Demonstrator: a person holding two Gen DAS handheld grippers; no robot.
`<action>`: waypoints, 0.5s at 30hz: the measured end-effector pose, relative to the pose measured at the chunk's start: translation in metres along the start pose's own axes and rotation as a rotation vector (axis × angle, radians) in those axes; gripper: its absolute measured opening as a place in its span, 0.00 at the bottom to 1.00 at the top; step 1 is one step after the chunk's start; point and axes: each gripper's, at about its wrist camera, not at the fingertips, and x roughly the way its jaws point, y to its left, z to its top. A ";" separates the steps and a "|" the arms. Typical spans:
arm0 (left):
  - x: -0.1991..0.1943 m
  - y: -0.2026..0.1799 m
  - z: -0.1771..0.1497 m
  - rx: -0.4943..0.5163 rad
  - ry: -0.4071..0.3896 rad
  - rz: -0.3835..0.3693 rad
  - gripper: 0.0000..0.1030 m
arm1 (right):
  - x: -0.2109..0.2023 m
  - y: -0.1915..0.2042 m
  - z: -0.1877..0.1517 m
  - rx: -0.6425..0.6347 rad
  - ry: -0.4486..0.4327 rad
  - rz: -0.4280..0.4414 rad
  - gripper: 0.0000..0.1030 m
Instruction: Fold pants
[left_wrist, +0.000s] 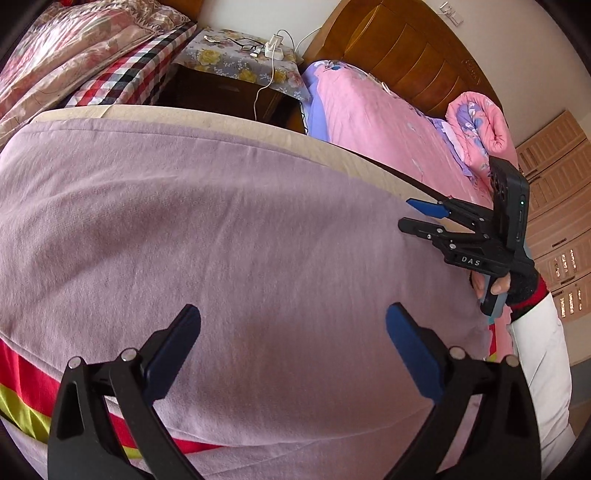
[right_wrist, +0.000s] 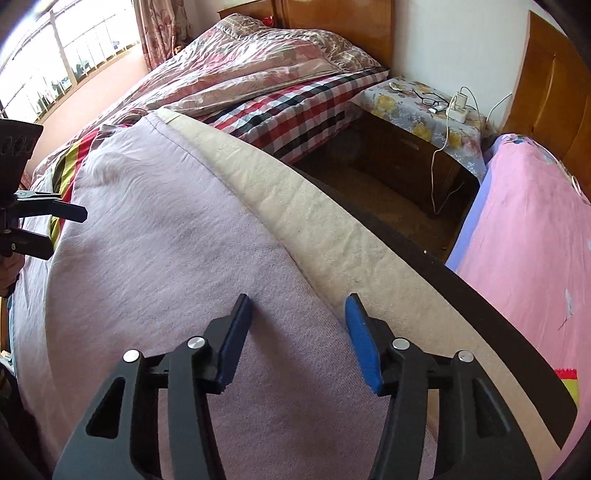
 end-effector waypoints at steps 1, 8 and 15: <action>0.001 0.000 0.000 -0.003 0.000 0.004 0.83 | -0.002 0.004 -0.001 -0.021 -0.006 -0.016 0.30; -0.034 0.022 -0.015 -0.109 -0.072 -0.010 0.70 | -0.078 0.108 -0.034 -0.190 -0.163 -0.223 0.13; -0.122 0.028 -0.104 -0.097 -0.213 -0.024 0.82 | -0.137 0.284 -0.155 -0.161 -0.252 -0.309 0.14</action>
